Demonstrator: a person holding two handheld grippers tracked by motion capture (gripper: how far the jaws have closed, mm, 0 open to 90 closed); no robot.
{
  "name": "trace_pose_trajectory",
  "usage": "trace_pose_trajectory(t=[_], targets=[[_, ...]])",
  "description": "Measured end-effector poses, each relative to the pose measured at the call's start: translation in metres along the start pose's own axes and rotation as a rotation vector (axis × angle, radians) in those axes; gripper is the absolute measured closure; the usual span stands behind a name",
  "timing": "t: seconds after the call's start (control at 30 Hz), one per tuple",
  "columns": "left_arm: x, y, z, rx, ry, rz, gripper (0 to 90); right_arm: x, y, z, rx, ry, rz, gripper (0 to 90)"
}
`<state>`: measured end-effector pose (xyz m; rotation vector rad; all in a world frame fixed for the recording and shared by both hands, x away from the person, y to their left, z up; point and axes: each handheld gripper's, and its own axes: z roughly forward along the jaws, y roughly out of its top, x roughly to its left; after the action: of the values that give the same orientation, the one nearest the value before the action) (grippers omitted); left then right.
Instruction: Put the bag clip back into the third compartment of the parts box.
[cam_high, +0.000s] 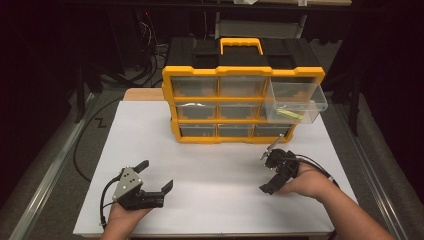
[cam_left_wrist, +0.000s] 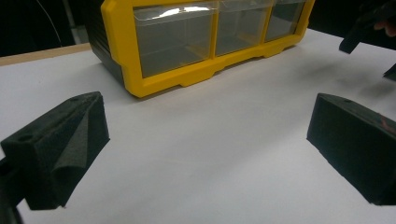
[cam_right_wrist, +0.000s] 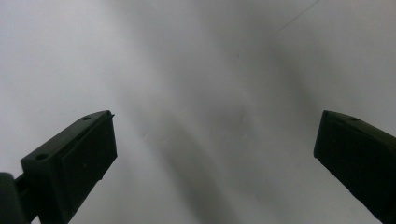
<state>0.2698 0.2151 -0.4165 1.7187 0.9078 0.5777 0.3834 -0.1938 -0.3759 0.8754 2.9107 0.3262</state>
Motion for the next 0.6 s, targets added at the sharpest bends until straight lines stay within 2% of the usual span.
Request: trace_pose_trajectory(t=[0.13, 0.3, 0.33, 0.47, 0.6], targets=[[0.000, 0.000, 0.000, 0.003, -0.001, 0.002, 0.3, 0.000, -0.002, 0.018, -0.005, 0.001, 0.017, 0.1], [0.000, 0.000, 0.000, 0.004, -0.001, 0.002, 0.3, 0.002, -0.005, 0.023, -0.037, -0.007, 0.029, 0.2], [0.000, 0.000, 0.000, 0.004, -0.002, 0.002, 0.3, 0.002, -0.005, 0.023, -0.050, -0.008, 0.046, 0.1], [0.000, 0.000, 0.000, 0.002, -0.006, 0.002, 0.4, 0.000, -0.012, 0.021, -0.148, -0.014, 0.076, 0.2], [0.000, 0.000, 0.001, 0.009, -0.004, 0.004, 0.3, 0.000, -0.023, 0.022, -0.284, -0.009, 0.108, 0.2]])
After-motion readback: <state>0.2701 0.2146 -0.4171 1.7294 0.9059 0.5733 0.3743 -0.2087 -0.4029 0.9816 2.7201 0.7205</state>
